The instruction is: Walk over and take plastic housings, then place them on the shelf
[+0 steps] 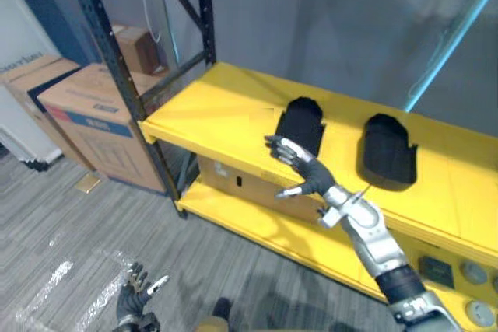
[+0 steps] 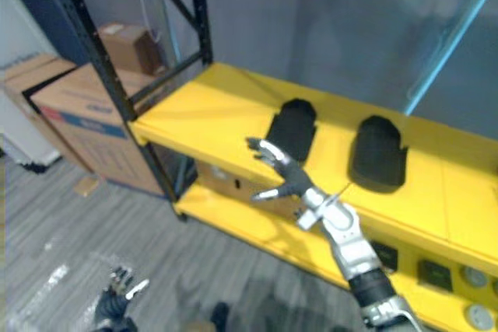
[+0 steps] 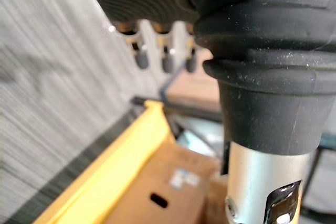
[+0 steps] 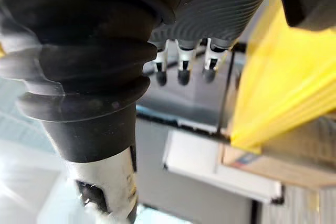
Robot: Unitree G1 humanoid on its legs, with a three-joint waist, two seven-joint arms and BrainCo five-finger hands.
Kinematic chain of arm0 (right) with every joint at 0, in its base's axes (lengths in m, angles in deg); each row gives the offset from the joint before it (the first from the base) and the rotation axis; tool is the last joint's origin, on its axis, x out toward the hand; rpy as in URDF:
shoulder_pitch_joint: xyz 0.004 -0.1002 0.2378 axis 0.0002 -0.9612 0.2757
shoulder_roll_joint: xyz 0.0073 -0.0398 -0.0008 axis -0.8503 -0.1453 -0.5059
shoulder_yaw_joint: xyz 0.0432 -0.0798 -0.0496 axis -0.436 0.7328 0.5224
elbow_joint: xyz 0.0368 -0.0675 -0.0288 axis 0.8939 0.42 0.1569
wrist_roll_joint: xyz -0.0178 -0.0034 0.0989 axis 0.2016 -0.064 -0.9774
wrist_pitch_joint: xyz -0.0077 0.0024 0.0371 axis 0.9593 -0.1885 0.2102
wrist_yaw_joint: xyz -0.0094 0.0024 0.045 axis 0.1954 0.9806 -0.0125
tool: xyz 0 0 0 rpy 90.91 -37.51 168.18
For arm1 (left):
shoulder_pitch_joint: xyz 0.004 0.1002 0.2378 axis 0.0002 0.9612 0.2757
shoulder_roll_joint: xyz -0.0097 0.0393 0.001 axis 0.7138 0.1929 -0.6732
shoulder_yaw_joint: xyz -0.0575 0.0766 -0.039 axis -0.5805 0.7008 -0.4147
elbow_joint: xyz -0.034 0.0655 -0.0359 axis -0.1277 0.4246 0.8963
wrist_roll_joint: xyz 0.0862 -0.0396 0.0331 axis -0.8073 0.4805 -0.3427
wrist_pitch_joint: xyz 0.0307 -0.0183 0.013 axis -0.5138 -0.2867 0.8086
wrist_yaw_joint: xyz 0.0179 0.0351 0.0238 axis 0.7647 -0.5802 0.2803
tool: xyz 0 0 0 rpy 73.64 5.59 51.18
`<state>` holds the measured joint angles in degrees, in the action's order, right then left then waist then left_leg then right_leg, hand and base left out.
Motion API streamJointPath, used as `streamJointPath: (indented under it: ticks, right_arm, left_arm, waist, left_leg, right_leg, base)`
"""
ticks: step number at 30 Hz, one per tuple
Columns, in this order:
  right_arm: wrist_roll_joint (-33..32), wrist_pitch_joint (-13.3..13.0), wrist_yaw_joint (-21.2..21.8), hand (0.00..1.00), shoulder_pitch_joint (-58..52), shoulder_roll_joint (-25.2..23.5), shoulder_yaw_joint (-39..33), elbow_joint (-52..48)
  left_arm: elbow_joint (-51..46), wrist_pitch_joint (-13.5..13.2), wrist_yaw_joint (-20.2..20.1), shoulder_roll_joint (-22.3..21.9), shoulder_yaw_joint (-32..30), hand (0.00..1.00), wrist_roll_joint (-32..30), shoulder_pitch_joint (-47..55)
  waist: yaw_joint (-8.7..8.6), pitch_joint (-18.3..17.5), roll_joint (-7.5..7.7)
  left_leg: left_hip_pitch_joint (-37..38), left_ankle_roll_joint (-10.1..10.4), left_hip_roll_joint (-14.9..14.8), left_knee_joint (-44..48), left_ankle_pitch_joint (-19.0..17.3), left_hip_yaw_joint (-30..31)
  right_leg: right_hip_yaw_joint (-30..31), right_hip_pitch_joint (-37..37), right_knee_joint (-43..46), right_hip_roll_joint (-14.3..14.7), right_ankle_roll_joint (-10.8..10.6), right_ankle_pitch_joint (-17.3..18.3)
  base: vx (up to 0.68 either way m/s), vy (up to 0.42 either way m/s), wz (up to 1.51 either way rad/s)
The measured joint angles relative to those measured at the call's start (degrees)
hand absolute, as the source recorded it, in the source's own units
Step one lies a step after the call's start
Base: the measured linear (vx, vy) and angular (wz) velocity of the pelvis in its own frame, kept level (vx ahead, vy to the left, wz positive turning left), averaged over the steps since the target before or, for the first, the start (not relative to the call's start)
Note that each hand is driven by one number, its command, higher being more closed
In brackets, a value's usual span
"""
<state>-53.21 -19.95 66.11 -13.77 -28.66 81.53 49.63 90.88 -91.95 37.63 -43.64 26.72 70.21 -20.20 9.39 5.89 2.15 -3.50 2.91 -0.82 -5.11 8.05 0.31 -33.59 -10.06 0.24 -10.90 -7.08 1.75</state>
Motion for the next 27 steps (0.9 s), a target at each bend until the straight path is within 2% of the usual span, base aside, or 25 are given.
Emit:
streamJointPath:
  ticks: [2,5,8,11,17,23,27]
  right_arm:
    - [0.13,0.63,0.39,1.0,2.6,0.03,1.31,2.72]
    - [1.58,1.13,-0.61,1.0,5.18,-0.08,2.08,7.42]
    - [3.54,1.07,-2.68,1.0,6.41,-0.08,1.88,9.34]
    - [5.29,1.08,-4.6,1.0,7.84,-0.16,1.9,10.86]
    - [7.23,2.05,-7.96,1.0,10.6,-0.88,1.31,14.2]
    - [7.69,2.49,-12.78,1.0,13.22,-1.09,-1.19,16.55]
    - [9.47,3.97,-16.18,1.0,13.79,-1.31,-2.34,16.62]
  left_arm:
    - [3.21,-0.12,0.11,0.94,1.65,0.0,-0.35,-1.31]
    - [9.0,-0.12,0.83,1.8,3.27,0.0,-0.77,-2.63]
    - [12.17,-0.17,0.96,1.71,3.3,0.0,-0.76,-2.61]
    - [13.94,-0.81,1.8,1.68,3.21,0.0,-0.73,-2.66]
    - [16.15,-1.18,1.94,1.55,2.91,0.0,-0.64,-2.85]
    - [17.17,-2.94,1.94,1.43,2.94,0.0,-0.54,-3.66]
    - [17.2,-2.99,2.03,1.01,3.15,0.0,0.05,-4.1]
  waist:
    - [0.01,0.56,0.08]
    - [1.33,1.66,1.09]
    - [2.15,2.2,0.69]
    - [2.34,3.59,0.02]
    - [2.44,5.18,0.33]
    - [2.48,6.83,0.1]
    - [2.46,7.27,-0.21]
  left_leg:
    - [-0.51,-0.27,0.18,0.01,0.4,0.6]
    - [-0.56,-0.1,0.01,0.03,0.72,0.82]
    - [-0.52,-0.1,0.0,0.03,0.71,0.81]
    - [-0.44,-0.04,-0.17,0.02,0.74,0.94]
    - [-0.51,0.1,-0.56,0.03,0.84,0.92]
    - [-0.62,0.09,-0.52,0.03,0.83,0.86]
    - [-0.64,0.12,-0.52,0.04,0.86,0.77]
  right_leg:
    - [-0.72,0.14,0.01,-0.01,-0.18,-0.13]
    - [-0.66,0.12,0.21,0.05,-0.15,-0.1]
    - [-0.6,0.13,0.33,0.05,-0.06,-0.01]
    - [-0.6,0.25,1.08,0.02,-0.07,0.47]
    - [-0.43,0.87,2.22,0.03,0.01,0.98]
    - [-0.24,1.08,2.36,-0.07,0.0,0.99]
    - [0.04,1.21,2.41,-0.07,-0.09,1.06]
  base:
    - [0.02,0.021,0.12]
    - [0.02,0.007,0.04]
    - [0.0,0.0,0.0]
    - [0.0,0.0,0.0]
    - [0.0,0.0,0.0]
    - [0.0,0.0,0.0]
    - [0.0,0.0,0.0]
